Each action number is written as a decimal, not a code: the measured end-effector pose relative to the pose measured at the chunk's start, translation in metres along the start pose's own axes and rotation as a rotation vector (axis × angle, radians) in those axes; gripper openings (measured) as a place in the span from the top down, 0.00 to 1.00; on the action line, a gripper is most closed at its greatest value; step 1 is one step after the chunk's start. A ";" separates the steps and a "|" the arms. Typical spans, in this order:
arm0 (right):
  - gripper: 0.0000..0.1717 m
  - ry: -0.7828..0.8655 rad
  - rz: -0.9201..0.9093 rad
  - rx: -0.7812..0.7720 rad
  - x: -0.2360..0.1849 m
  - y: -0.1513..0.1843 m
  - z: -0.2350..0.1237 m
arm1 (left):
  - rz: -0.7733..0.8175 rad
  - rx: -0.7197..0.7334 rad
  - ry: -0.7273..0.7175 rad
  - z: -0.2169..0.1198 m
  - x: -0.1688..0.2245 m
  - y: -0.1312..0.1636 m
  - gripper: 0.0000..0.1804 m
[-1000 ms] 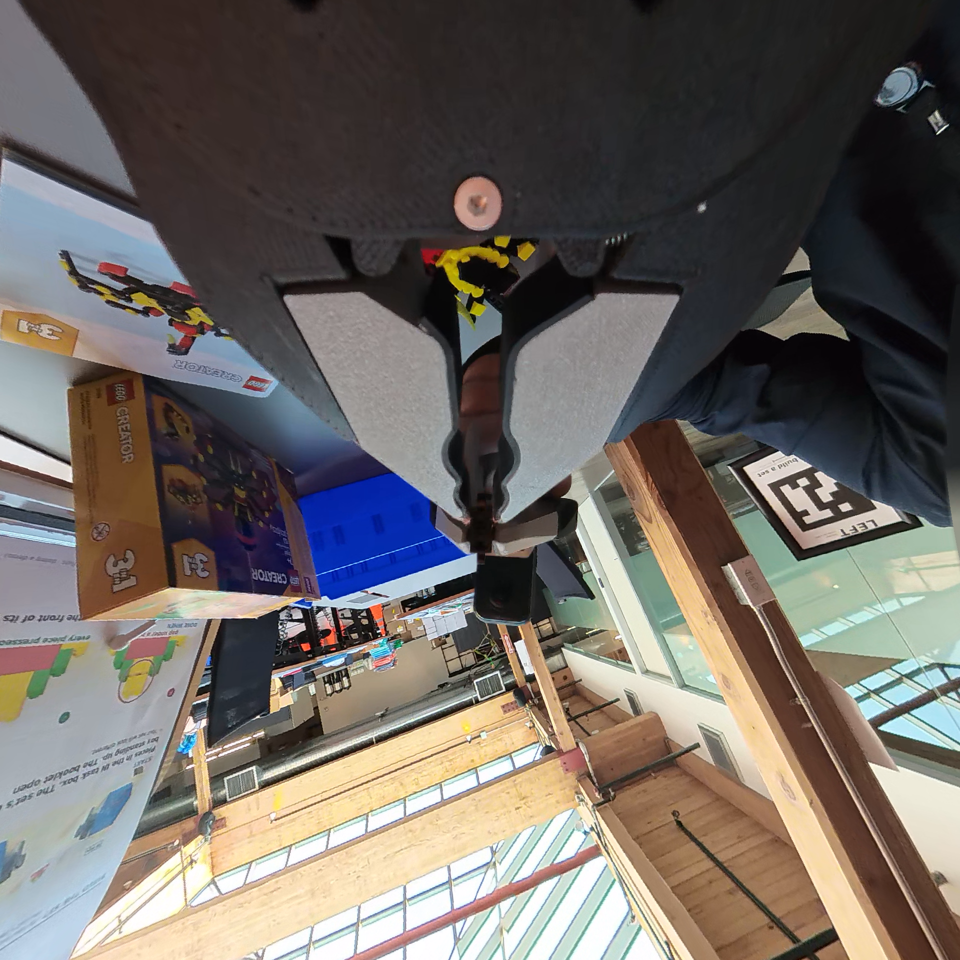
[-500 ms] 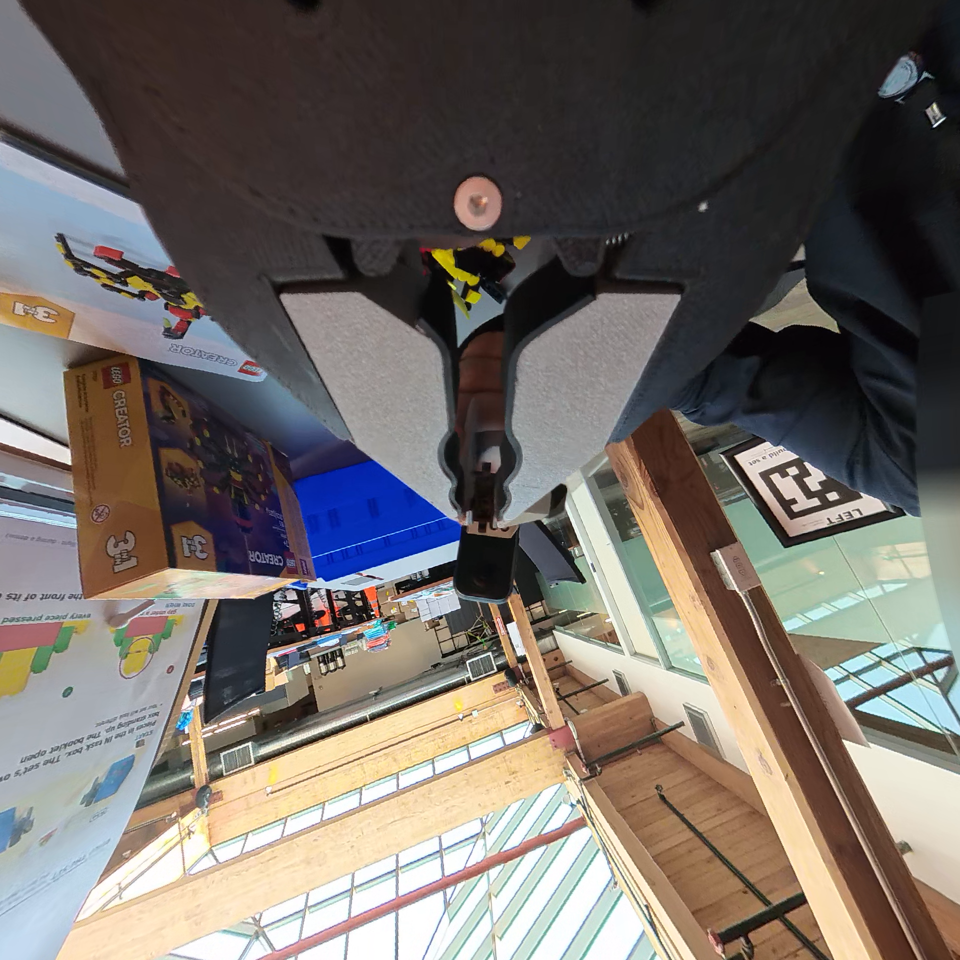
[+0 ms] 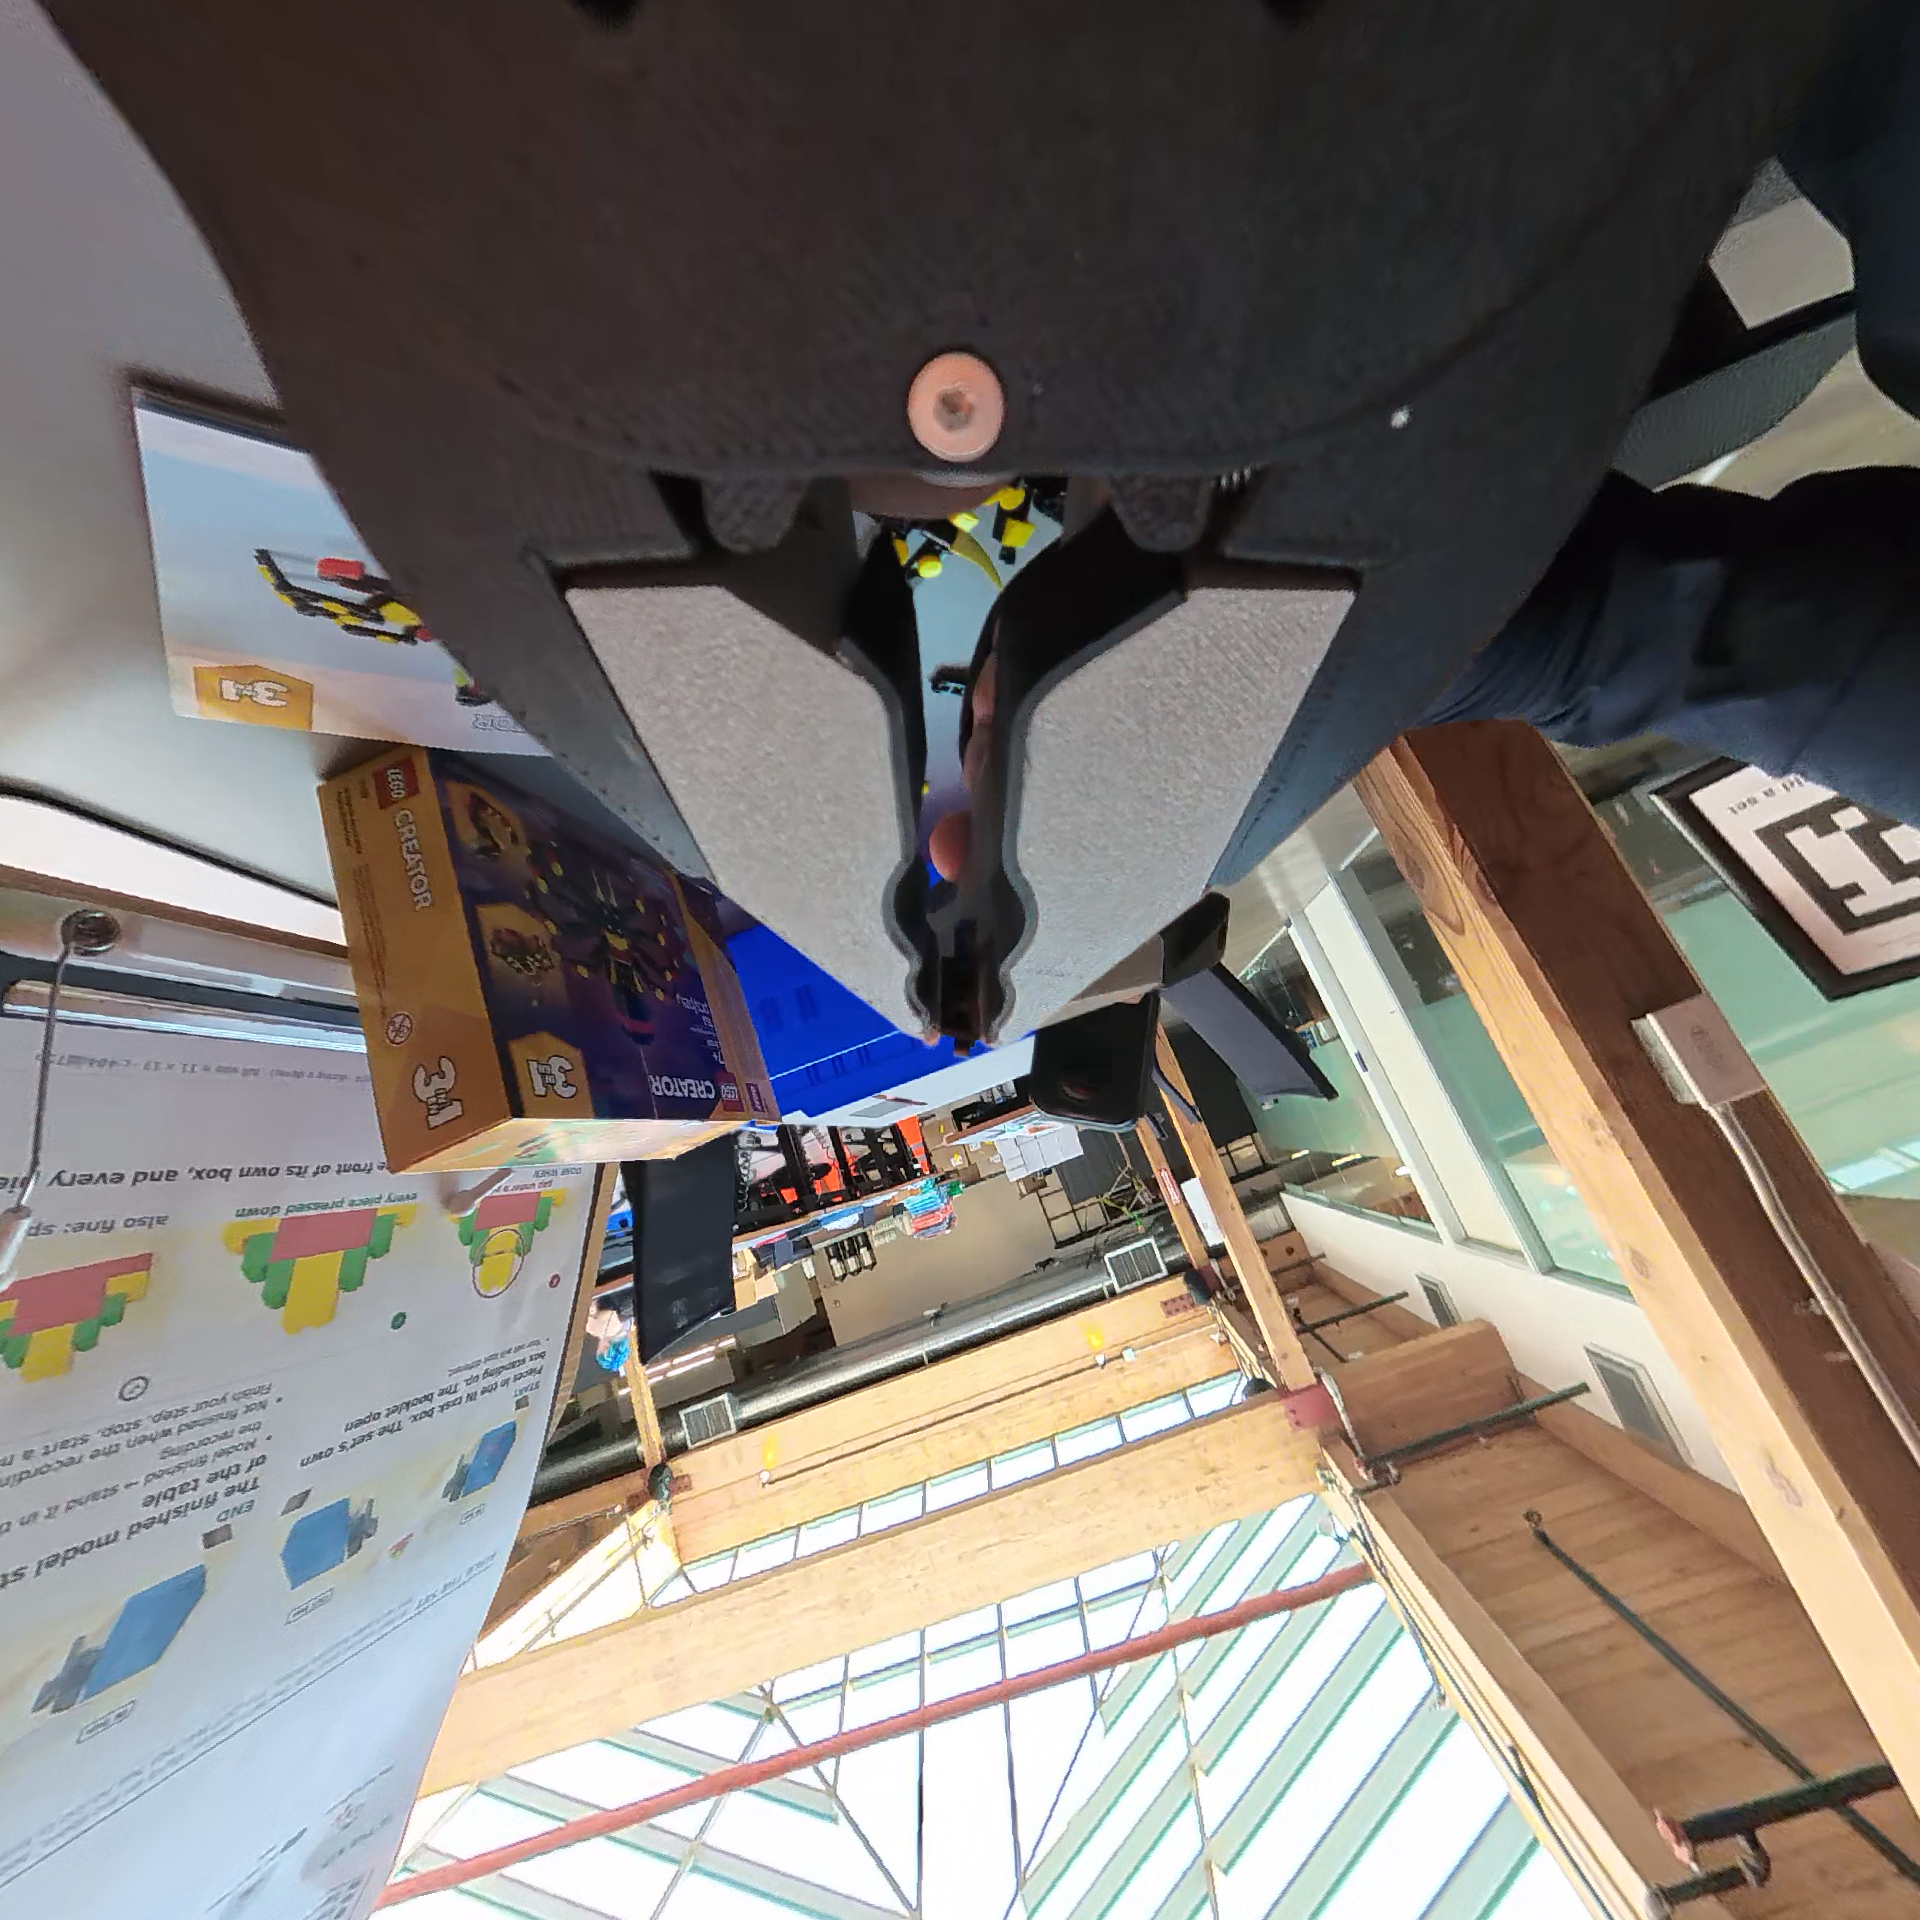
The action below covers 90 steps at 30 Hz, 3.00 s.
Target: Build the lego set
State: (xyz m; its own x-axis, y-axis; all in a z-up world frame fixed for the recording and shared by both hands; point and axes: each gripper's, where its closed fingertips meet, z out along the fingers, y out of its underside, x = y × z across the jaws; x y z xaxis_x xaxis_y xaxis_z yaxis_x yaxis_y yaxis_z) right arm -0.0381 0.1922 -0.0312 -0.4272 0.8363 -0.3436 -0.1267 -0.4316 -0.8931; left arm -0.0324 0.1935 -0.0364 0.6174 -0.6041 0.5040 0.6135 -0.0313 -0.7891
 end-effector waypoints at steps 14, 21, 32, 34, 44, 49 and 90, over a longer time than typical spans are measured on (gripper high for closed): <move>0.98 -0.003 0.078 0.090 -0.002 -0.007 0.002 | -0.030 0.049 0.011 0.001 0.004 -0.005 0.98; 0.98 -0.004 -0.045 0.011 -0.010 -0.007 0.003 | -0.024 0.028 0.064 0.000 0.012 -0.007 0.98; 0.98 -0.039 0.006 -0.039 -0.013 -0.003 0.004 | 0.134 -0.026 0.031 -0.001 0.013 -0.003 0.97; 0.98 0.012 -0.031 -0.047 -0.010 -0.002 0.005 | 0.223 -0.026 -0.021 -0.002 0.010 -0.004 0.97; 1.00 0.317 -0.098 0.301 0.024 -0.079 -0.061 | 0.146 0.181 -0.046 -0.015 0.015 -0.034 0.98; 1.00 -0.030 0.031 0.236 -0.004 -0.068 -0.050 | 0.072 0.160 0.026 -0.012 0.017 -0.030 0.97; 0.95 -0.225 0.007 -0.089 -0.038 -0.008 -0.015 | 0.149 -0.052 0.156 0.005 0.041 0.009 0.97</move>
State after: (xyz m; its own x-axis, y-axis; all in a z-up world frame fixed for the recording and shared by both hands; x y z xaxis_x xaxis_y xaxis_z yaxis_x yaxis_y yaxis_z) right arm -0.0076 0.1687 -0.0150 -0.6175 0.7329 -0.2857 -0.0474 -0.3972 -0.9165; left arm 0.0006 0.1723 -0.0207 0.6137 -0.7205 0.3230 0.4923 0.0294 -0.8699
